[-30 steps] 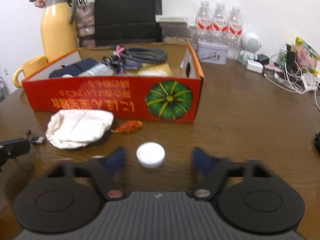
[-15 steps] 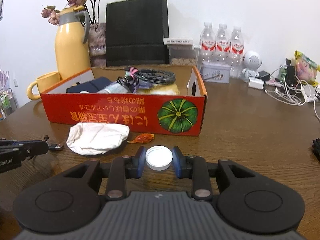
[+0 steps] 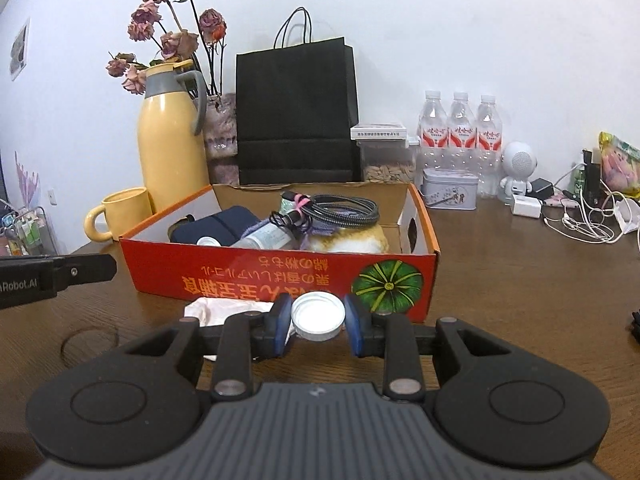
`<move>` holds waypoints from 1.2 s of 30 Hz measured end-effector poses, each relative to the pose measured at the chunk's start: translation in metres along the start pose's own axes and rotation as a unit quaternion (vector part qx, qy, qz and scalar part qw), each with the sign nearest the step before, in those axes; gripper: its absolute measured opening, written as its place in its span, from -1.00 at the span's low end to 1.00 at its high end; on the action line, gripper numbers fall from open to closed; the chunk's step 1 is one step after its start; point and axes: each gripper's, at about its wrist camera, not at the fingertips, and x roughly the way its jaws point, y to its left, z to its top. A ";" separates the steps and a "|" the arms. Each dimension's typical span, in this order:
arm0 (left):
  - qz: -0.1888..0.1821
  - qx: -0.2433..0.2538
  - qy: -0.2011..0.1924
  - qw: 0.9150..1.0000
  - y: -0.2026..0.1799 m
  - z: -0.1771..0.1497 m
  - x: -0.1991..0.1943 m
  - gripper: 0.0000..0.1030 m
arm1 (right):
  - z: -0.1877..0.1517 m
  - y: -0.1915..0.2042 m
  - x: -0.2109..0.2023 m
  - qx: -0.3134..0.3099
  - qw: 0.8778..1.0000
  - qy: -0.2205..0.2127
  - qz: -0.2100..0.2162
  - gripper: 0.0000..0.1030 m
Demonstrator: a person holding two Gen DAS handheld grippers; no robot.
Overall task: Organize objects
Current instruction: 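Carry the cable and cap into the red box and open both tools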
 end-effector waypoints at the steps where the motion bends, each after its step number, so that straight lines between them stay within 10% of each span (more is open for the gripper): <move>1: 0.000 0.000 -0.001 1.000 0.001 0.001 0.000 -0.99 | 0.001 0.000 0.000 0.001 1.000 -0.001 0.001 -0.44; 7: -0.005 0.000 0.002 1.000 0.006 0.012 0.002 -0.95 | 0.006 -0.001 -0.001 0.004 1.000 -0.008 0.005 -0.44; 17: -0.003 0.018 0.149 0.989 0.020 -0.029 0.010 -0.21 | -0.010 -0.001 -0.007 0.007 1.000 0.013 0.007 -0.44; 22: 0.007 0.036 0.151 0.988 0.014 -0.044 0.014 -0.23 | -0.016 0.003 -0.016 0.006 1.000 0.015 0.010 -0.44; 26: 0.010 0.060 0.134 0.989 0.007 -0.047 0.014 -0.79 | -0.019 0.004 -0.021 0.006 1.000 0.017 0.011 -0.44; 32: 0.008 0.042 0.125 0.991 0.010 -0.047 0.010 -0.96 | -0.022 0.003 -0.026 0.009 1.000 0.017 0.011 -0.44; 36: 0.003 0.032 0.113 0.993 0.014 -0.041 -0.001 -0.66 | -0.023 0.003 -0.029 0.010 1.000 0.016 0.012 -0.44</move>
